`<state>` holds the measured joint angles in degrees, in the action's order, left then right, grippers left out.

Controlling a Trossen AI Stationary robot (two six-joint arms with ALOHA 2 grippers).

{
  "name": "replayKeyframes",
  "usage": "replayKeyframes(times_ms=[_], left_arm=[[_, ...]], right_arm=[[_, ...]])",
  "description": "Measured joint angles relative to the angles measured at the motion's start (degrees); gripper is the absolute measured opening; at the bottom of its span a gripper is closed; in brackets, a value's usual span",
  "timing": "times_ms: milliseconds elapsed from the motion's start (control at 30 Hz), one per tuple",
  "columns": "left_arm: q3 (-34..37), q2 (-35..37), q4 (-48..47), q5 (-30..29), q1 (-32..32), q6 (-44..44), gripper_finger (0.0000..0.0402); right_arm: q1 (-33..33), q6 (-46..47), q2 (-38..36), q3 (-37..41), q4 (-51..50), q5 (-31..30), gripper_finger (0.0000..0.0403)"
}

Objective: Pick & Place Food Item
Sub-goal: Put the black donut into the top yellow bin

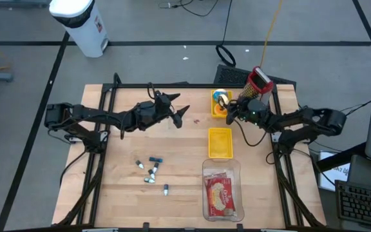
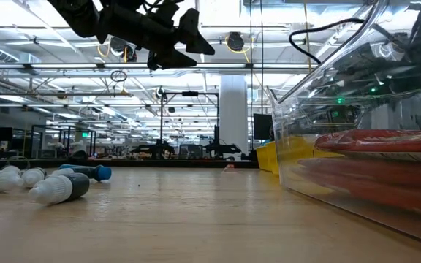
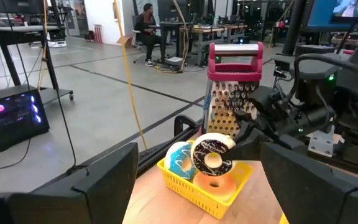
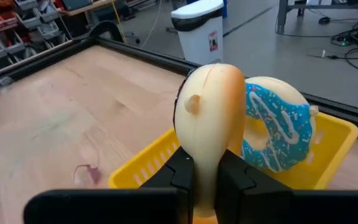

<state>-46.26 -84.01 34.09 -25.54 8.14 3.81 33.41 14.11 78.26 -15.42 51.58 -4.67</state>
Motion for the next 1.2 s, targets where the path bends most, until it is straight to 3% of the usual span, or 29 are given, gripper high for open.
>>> replayKeyframes(times_ms=[467, 733, 1100, 1200], left_arm=[[0.0, 0.0, -0.97, 0.03, -0.02, 0.15, 0.034], [0.0, 0.0, -1.41, 0.04, -0.02, 0.17, 0.034], [0.0, 0.0, -1.88, 0.08, -0.02, 1.06, 0.034], [0.0, 0.0, -1.86, 0.09, -0.02, 1.09, 0.034]], right_arm=[[-0.02, -0.24, 6.87, 0.0, 4.99, -1.31, 0.0035], [-0.16, -0.26, 6.89, 0.0, 5.63, -1.72, 0.0088], [-5.17, -8.04, 6.89, 0.0, 5.88, -8.25, 0.0143], [-6.4, -11.29, 6.89, -0.02, 6.05, -13.02, 0.0156]])
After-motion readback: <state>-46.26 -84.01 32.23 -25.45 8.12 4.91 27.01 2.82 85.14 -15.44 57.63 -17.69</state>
